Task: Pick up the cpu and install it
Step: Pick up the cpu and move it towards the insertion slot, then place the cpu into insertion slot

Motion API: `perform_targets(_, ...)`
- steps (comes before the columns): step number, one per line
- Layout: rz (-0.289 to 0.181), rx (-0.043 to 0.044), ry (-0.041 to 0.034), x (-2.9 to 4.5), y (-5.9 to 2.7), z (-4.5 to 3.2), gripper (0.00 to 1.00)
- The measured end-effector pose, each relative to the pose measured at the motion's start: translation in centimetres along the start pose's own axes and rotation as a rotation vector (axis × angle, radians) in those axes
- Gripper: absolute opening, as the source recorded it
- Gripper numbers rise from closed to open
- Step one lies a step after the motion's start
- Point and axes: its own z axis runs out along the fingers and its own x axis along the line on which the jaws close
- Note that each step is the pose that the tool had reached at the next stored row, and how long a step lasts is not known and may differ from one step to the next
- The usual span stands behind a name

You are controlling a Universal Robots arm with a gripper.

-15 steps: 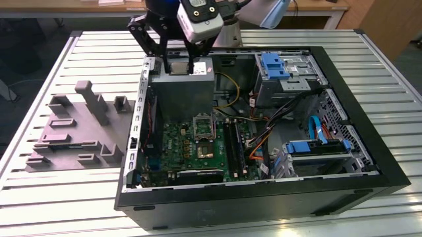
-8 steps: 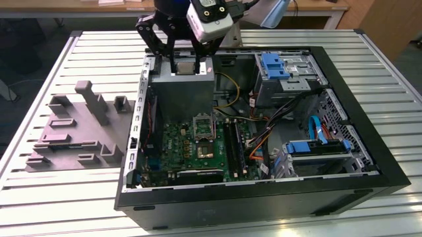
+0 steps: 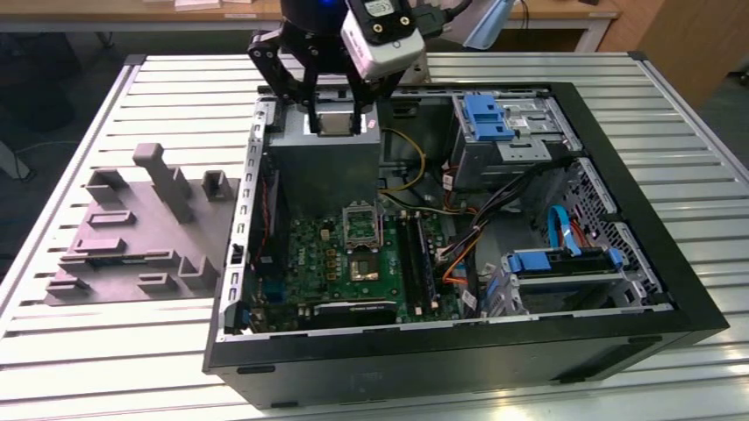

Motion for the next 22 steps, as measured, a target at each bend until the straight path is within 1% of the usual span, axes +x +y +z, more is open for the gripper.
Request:
perform_targets(2,0.000,-0.0003,-0.0002,-0.10,-0.35,0.00,0.47)
perform_targets(5,0.000,0.0001,0.0001,-0.67,-0.39,-0.02,0.47)
perform_targets(7,0.000,0.0000,-0.0001,-0.79,-0.39,-0.02,0.47)
perform_targets(22,0.000,-0.0001,-0.0001,-0.88,-0.40,-0.02,0.47)
